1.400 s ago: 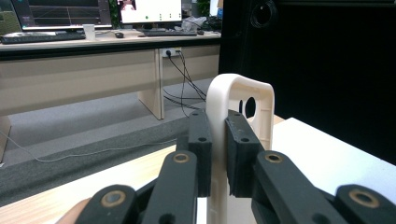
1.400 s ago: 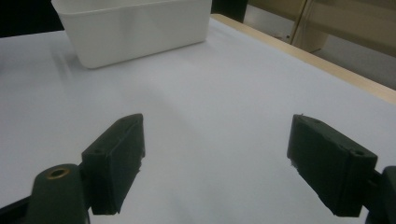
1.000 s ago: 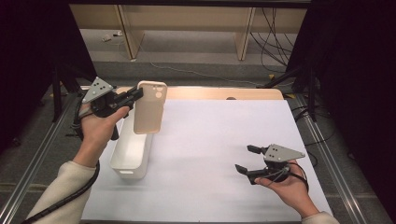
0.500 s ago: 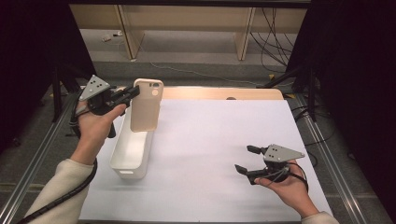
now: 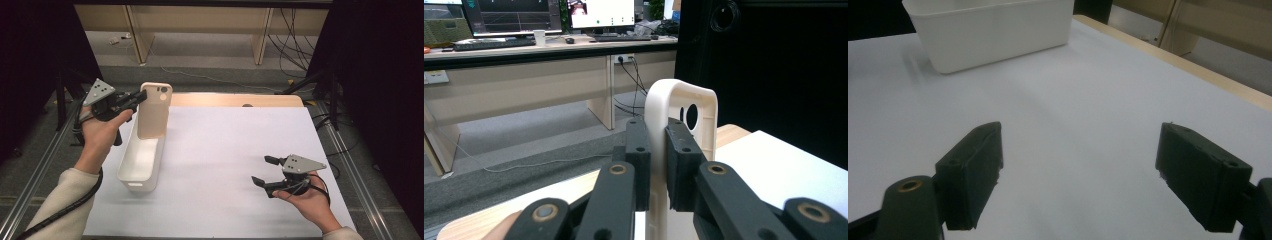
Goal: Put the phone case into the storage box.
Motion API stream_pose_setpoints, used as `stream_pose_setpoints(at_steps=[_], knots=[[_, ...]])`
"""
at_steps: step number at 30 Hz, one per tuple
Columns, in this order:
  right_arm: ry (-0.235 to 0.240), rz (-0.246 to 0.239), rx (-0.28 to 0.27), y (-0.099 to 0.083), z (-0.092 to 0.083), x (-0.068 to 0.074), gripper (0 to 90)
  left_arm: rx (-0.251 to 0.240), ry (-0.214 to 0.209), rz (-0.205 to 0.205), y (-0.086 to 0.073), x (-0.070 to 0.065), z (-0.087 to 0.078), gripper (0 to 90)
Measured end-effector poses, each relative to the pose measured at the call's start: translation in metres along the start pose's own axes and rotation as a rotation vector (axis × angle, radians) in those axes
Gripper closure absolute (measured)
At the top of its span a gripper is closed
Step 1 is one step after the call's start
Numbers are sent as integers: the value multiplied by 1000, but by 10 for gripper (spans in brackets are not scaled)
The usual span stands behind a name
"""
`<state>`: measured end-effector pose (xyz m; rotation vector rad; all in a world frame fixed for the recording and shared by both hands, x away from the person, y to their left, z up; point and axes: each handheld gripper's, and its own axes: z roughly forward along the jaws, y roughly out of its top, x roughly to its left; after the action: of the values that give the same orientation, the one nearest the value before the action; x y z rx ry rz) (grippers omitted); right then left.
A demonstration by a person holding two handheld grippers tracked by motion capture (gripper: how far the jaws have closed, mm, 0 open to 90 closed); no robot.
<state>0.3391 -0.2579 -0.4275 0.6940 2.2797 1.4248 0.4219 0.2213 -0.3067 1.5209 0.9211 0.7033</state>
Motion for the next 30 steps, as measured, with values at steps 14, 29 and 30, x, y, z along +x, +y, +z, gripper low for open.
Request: stream_pose_setpoints(at_steps=[14,29,30], knots=[[1,3,4,0,0,0,203,3,8,1,-1,4,2,820],[1,3,8,-1,1,0,202,6,21,2,0,8,6,819],[1,4,6,0,1,1,202,6,22,2,0,9,6,819]])
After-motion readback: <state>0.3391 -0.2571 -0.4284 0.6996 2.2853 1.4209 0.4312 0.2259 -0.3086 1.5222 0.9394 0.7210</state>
